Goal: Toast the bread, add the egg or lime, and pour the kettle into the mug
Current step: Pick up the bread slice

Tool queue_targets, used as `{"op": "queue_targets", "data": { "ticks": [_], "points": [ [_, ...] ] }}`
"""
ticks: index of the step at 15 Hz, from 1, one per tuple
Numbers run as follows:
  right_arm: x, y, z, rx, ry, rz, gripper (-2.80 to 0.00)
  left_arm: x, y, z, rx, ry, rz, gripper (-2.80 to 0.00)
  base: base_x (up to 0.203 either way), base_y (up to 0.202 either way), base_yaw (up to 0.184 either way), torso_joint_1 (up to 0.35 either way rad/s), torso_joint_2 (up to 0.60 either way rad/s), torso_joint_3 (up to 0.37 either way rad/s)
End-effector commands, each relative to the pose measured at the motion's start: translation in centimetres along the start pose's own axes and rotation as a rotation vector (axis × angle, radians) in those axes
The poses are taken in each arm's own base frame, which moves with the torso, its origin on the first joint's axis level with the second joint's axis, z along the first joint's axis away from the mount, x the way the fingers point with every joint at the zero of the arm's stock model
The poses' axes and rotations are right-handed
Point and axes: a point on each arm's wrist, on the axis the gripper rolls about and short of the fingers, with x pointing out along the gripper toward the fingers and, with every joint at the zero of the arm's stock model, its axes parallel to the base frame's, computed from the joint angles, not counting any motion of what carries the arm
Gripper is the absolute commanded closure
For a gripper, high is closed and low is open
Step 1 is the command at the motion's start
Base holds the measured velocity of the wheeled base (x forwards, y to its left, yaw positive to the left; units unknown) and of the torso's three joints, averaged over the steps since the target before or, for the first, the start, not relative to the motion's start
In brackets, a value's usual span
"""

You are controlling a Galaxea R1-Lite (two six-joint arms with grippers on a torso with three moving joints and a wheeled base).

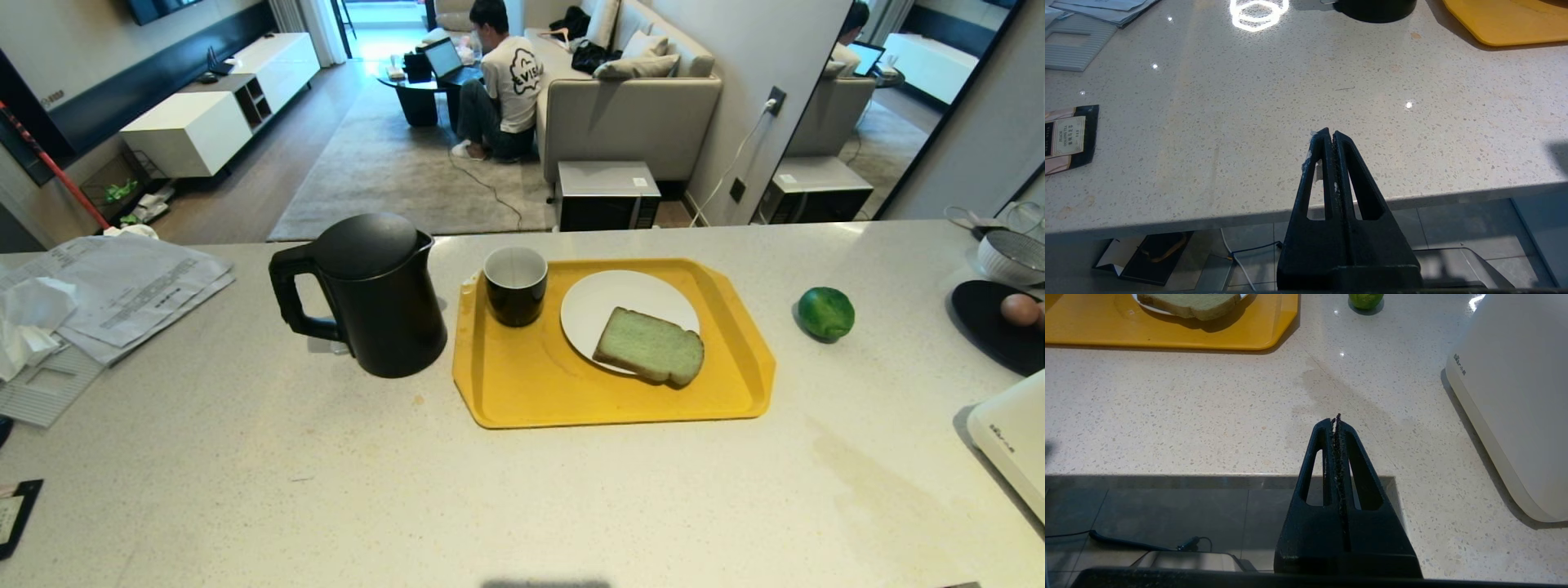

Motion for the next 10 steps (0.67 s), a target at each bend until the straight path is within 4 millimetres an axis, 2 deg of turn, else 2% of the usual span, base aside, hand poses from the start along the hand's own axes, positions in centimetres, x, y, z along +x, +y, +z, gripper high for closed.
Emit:
{"op": "queue_targets", "data": {
  "ticks": [1,10],
  "points": [
    [0.02,0.00,-0.04,0.000,0.002,0.000,0.00,0.01,0.00,0.00,0.000,0.001,0.001,0.00,0.000,0.000,0.000,0.000,0.00,0.000],
    [0.01,0.00,-0.03,-0.002,0.000,0.001,0.00,0.01,0.00,0.00,0.000,0.001,0.002,0.00,0.000,0.000,0.000,0.000,0.00,0.000]
  ]
}}
